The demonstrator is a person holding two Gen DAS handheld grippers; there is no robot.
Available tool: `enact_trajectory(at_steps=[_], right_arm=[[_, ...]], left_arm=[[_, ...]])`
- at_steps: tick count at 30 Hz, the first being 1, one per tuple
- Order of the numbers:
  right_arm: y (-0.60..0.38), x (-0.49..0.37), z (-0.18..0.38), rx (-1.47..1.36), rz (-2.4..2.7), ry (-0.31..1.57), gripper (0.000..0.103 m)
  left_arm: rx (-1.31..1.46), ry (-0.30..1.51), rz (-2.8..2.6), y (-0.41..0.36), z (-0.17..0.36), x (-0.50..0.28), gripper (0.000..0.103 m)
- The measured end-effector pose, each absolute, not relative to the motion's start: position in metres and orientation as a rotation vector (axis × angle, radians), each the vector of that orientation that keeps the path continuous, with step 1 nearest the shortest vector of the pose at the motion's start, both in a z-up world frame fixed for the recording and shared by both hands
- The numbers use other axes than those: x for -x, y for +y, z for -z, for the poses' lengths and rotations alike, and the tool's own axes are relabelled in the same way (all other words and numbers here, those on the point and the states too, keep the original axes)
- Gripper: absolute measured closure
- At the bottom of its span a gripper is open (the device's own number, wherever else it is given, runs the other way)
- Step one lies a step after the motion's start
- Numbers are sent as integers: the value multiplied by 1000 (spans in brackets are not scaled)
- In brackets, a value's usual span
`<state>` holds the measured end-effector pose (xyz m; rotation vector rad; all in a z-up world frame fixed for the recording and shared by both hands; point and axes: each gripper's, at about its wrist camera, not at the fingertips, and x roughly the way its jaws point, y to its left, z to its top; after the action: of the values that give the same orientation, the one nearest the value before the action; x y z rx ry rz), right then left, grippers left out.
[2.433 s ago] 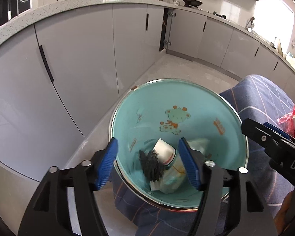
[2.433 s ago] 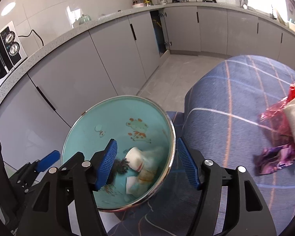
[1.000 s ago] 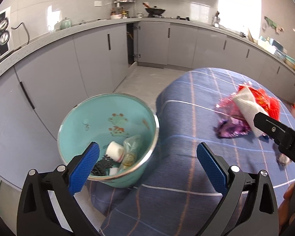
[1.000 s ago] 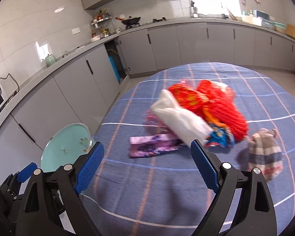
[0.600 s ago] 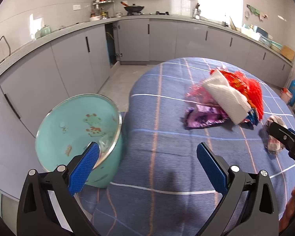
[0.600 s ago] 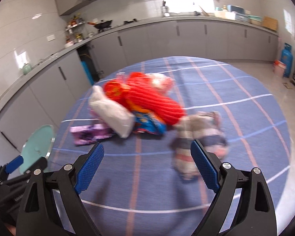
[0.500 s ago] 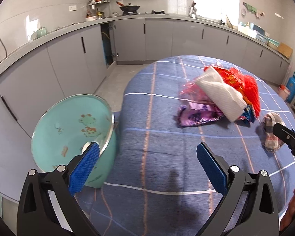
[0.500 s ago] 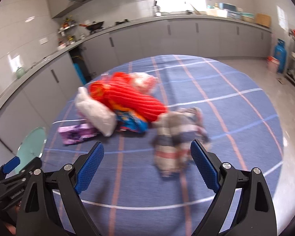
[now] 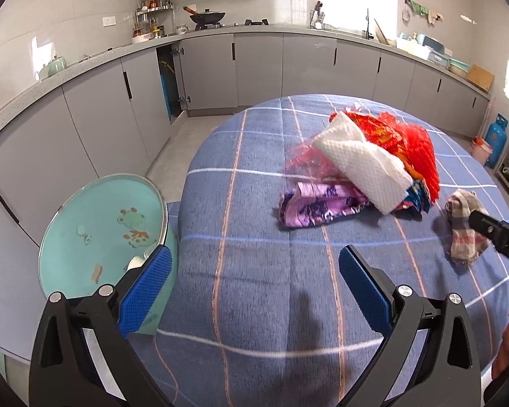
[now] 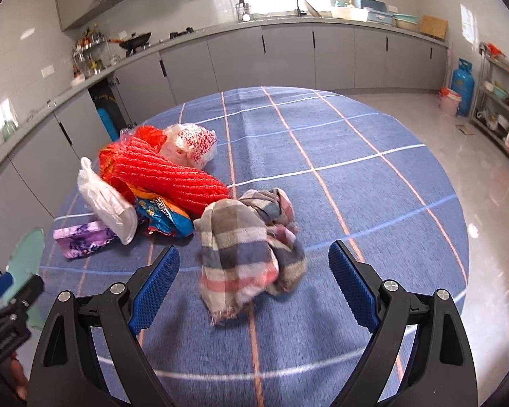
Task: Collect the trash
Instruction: 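Grasp the purple wrapper with the left gripper while the right grasps the plaid cloth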
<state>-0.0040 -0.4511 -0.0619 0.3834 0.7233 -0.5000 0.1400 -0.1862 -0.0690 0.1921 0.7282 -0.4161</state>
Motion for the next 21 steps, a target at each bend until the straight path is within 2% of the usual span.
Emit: enact_trajectory(at_steps=[6, 9, 11, 14, 16, 19, 21], right_arm=[[-453, -22, 73, -368, 492, 799, 17], [-454, -27, 78, -367, 482, 823, 37], [-456, -29, 85, -366, 474, 845, 66], [-459, -27, 88, -390, 460, 844, 84], [-458, -28, 89, -381, 445, 843, 90], [-456, -27, 90, -380, 432, 839, 93], [-456, -26, 89, -382, 428, 837, 94]], left_arm=[[-210, 703, 447, -199, 67, -158, 6], [-209, 707, 472, -208, 70, -169, 7], [-227, 711, 484, -217, 74, -175, 11], [-248, 722, 519, -231, 79, -183, 19], [-254, 734, 535, -240, 82, -189, 22], [-261, 760, 562, -252, 89, -196, 30], [-284, 787, 582, -261, 94, -196, 44]])
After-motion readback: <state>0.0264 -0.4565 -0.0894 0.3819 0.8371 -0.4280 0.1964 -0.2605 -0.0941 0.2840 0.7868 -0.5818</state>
